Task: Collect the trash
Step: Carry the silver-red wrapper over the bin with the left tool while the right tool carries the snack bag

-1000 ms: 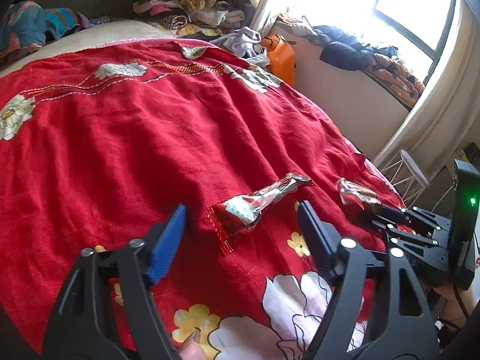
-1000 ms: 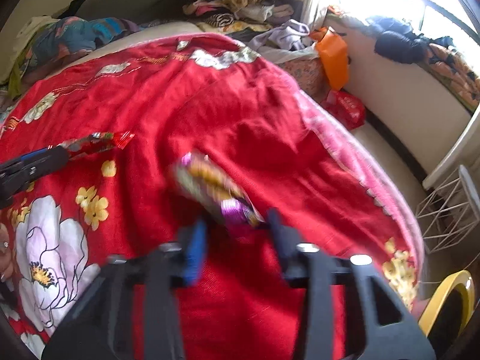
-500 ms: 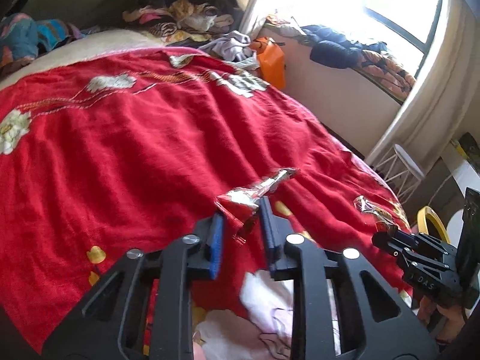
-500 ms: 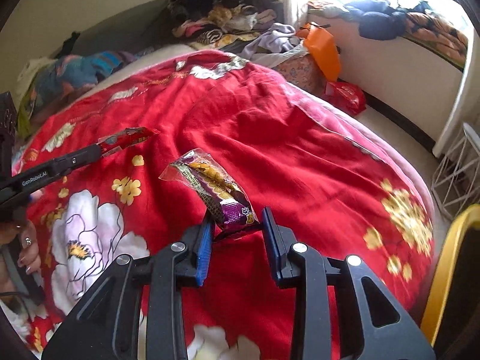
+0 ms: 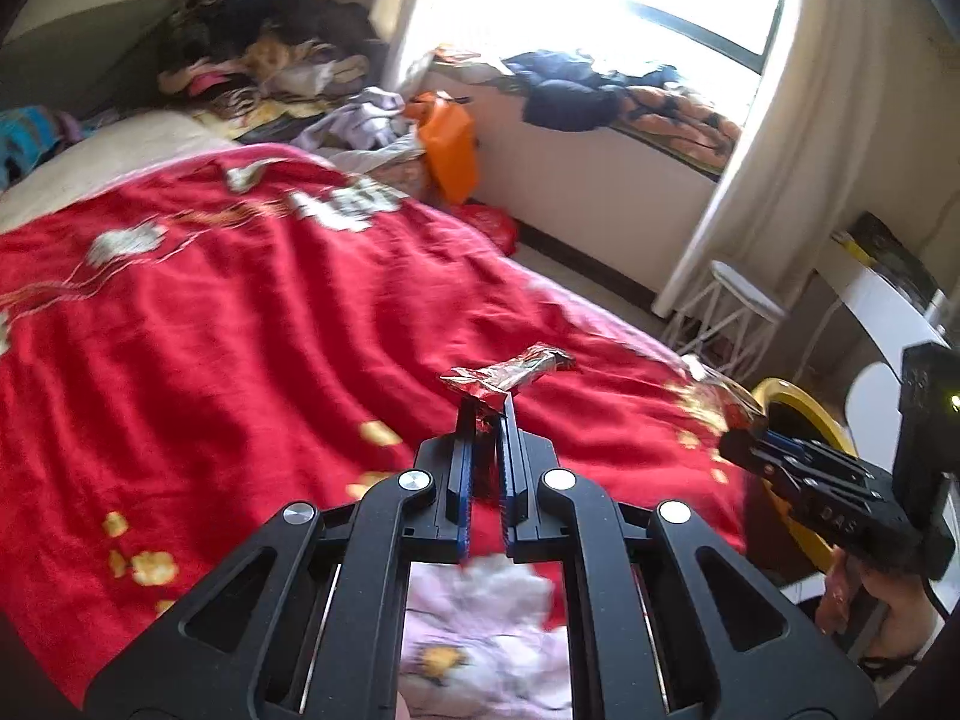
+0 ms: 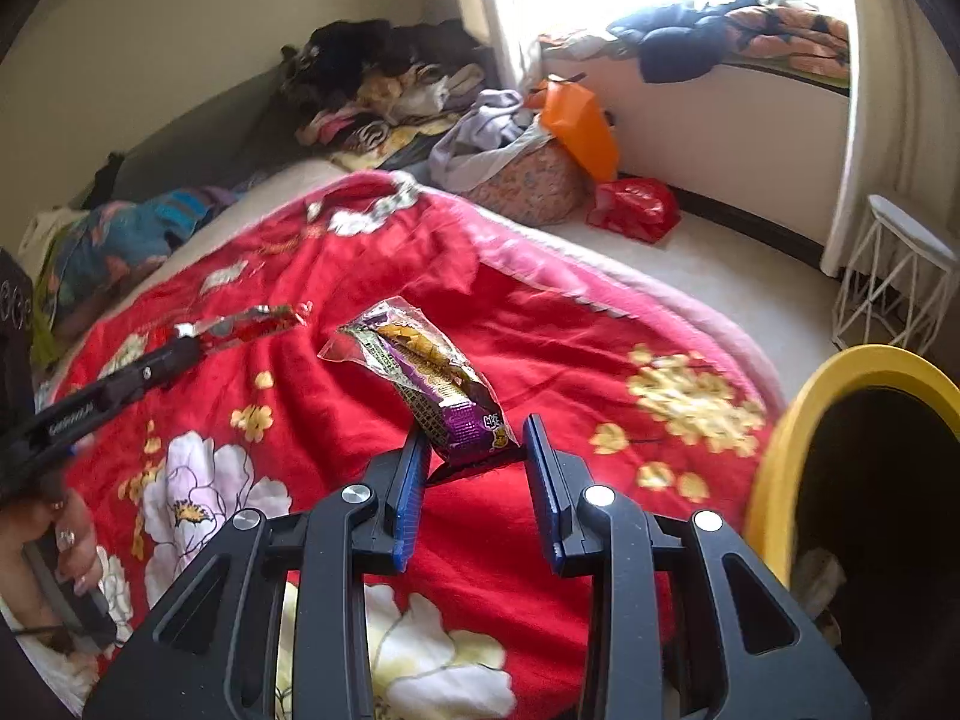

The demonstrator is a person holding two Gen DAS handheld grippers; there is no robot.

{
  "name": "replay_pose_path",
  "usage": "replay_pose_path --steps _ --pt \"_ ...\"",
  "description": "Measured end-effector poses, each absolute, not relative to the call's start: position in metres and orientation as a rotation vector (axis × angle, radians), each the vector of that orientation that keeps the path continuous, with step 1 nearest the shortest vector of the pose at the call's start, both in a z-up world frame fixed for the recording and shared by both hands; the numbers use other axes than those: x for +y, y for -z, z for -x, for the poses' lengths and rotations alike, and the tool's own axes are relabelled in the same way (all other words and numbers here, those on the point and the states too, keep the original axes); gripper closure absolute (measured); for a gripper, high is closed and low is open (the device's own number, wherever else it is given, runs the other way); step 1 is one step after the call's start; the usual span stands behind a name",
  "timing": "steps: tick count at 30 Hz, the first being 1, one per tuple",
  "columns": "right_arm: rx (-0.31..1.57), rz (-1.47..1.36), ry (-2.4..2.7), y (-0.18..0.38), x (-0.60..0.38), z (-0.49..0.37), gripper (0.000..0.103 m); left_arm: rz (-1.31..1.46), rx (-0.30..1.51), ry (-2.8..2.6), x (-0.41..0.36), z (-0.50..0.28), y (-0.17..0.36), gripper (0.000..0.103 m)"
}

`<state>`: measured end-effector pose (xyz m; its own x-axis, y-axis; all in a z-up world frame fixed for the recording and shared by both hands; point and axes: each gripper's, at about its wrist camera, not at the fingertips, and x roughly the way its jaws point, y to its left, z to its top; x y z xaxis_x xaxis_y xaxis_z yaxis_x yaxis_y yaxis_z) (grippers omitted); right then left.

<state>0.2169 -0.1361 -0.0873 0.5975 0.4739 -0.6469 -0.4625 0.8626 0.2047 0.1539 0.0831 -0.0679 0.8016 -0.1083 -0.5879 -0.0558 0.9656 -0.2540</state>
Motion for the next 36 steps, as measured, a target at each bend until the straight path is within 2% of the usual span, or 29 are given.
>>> replay_pose_path --steps 36 --pt "0.699 -0.205 -0.199 0.080 -0.310 -0.193 0.073 0.122 0.634 0.331 -0.060 -0.154 0.049 0.099"
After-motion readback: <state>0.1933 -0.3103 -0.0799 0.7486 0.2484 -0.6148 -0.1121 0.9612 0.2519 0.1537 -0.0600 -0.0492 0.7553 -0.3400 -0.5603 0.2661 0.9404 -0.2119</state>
